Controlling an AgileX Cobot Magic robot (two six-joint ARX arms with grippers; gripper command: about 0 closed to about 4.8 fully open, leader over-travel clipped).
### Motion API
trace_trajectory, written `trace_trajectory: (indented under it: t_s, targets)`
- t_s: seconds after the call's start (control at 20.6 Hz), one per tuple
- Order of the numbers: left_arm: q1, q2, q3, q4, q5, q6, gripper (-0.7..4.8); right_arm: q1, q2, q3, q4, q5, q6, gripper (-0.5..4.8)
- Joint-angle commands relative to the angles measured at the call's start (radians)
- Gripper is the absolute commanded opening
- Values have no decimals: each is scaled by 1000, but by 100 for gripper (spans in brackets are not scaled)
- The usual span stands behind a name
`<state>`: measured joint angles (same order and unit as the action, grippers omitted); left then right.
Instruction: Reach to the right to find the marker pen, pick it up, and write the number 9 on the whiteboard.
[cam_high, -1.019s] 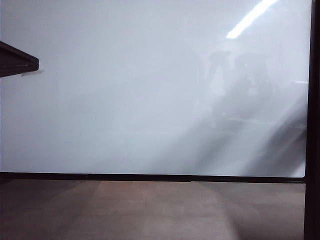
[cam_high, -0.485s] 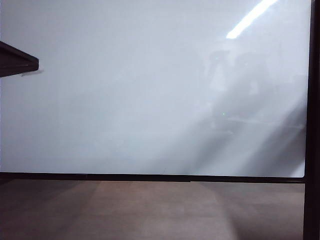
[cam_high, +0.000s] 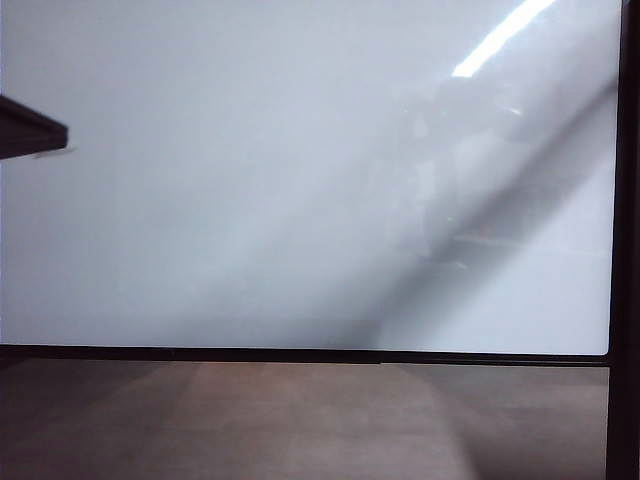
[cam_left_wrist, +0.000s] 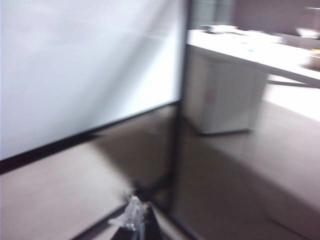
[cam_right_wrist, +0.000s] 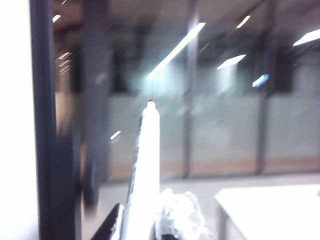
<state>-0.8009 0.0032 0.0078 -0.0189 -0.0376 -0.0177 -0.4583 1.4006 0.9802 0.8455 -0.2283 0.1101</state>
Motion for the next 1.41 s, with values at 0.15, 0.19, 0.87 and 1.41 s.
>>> trace_trajectory:
  t_s: [0.15,0.19,0.87,1.41]
  targets:
    - [254,1,1,12,-3,3,-5,-20,-427,5,-437,51,5,-3]
    - [274,1,1,12,-3,3,-5,-13,-470,5,-478,51,18,-3]
    - [358,83,267,-415,-4,2,-5,638,-718,3,-917,280,95,-3]
    - [330,306,781,-458,-8,2,-5,918,-449,9,-650,395,77,-3]
